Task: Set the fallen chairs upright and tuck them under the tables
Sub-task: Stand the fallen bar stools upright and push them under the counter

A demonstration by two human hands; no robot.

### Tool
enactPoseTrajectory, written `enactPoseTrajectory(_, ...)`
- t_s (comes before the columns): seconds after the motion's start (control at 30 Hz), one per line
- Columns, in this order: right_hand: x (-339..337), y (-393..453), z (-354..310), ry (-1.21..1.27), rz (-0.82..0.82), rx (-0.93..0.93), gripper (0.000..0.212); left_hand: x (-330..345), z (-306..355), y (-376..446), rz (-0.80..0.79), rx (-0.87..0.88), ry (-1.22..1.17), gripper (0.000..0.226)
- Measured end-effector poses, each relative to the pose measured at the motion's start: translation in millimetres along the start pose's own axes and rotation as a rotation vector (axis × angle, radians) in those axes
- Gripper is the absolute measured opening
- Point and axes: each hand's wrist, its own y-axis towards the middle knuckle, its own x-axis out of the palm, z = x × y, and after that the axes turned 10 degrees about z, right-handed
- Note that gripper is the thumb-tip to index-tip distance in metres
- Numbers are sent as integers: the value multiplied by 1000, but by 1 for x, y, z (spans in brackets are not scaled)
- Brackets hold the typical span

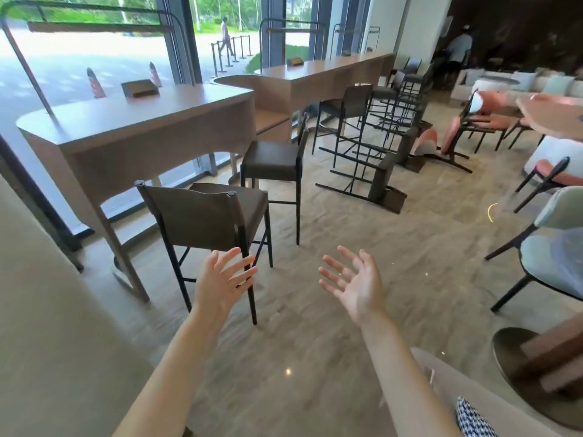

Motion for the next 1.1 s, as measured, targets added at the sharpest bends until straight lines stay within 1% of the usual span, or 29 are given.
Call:
enactPoseTrajectory(0.3, 59, 104, 2, -57, -11, 99, 46, 17, 11, 99, 111, -61, -43, 50)
enactPoseTrajectory(0.43, 95, 168, -6, -85, -35, 121, 45, 33, 23, 155, 135, -33, -72, 48)
enactPoseTrajectory(0.6, 157, 258, -29, -121, -95, 151, 43, 68, 53, 230, 194, 10, -107, 48)
enactPoseTrajectory(0.83, 234, 353, -60, -149, -196, 176, 45, 103, 100, 318, 255, 91, -136, 48)
enactPoseTrajectory(0.9, 254, 370, -60, -172, -208, 195, 45, 104, 105, 333, 283, 109, -106, 46)
enactPoseTrajectory(0.97, 274, 382, -55, -204, -226, 211, 45, 101, 111, 347, 318, 149, -26, 42)
enactPoseTrajectory(1.1, 317, 396, -36, -294, -290, 187, 42, 84, 136, 375, 399, 273, 232, 30)
